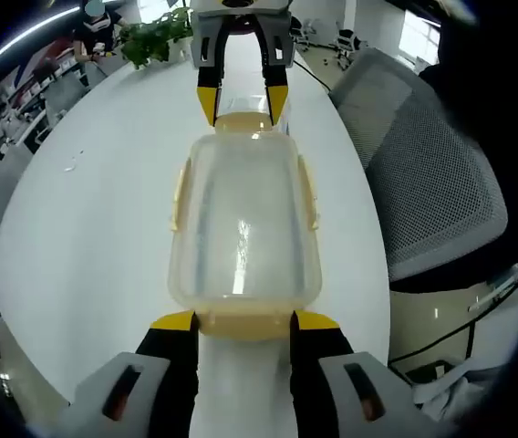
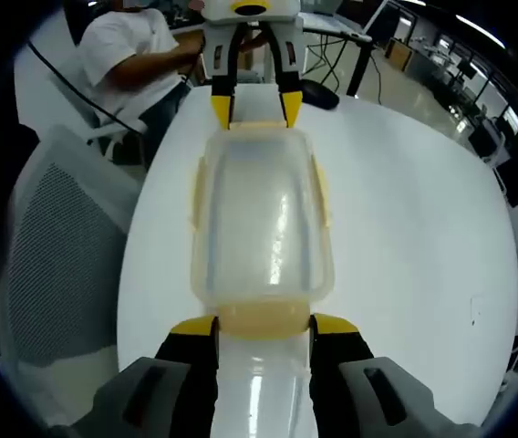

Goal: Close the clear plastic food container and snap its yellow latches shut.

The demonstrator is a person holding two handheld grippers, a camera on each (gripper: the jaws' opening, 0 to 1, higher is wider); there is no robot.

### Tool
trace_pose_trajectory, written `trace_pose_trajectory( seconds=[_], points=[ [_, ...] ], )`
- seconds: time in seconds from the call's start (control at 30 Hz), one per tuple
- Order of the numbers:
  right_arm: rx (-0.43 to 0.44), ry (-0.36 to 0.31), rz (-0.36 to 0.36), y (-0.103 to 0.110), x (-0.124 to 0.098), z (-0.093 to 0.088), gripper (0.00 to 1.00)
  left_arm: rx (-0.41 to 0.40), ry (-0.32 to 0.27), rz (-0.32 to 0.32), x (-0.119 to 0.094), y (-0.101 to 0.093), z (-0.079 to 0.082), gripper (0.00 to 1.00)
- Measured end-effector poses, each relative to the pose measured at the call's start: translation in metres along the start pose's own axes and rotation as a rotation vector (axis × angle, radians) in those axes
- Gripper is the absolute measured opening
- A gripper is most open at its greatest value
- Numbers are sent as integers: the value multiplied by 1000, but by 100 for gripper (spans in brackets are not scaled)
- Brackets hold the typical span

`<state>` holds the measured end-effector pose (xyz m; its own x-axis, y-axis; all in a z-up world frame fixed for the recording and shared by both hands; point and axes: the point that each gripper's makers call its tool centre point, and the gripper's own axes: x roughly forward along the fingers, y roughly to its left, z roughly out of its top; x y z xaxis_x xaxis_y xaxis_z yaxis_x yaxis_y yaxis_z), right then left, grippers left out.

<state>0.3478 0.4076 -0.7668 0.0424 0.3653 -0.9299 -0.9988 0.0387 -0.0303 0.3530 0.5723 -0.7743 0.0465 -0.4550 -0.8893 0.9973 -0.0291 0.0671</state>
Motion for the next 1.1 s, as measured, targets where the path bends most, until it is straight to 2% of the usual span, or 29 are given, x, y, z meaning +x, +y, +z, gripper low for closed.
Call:
trace_pose_trajectory(
  seconds=[0.3, 0.67, 1.1],
  points=[
    [10, -4, -4, -4, -9, 5, 38, 9, 6, -1, -11, 8, 5, 38],
    [22, -18, -29, -9, -28, 5, 38, 26, -1, 7, -24, 16, 20, 38],
    [23, -35, -21, -6, -33, -5, 38, 27, 1, 2, -20, 12, 30, 38]
  ],
)
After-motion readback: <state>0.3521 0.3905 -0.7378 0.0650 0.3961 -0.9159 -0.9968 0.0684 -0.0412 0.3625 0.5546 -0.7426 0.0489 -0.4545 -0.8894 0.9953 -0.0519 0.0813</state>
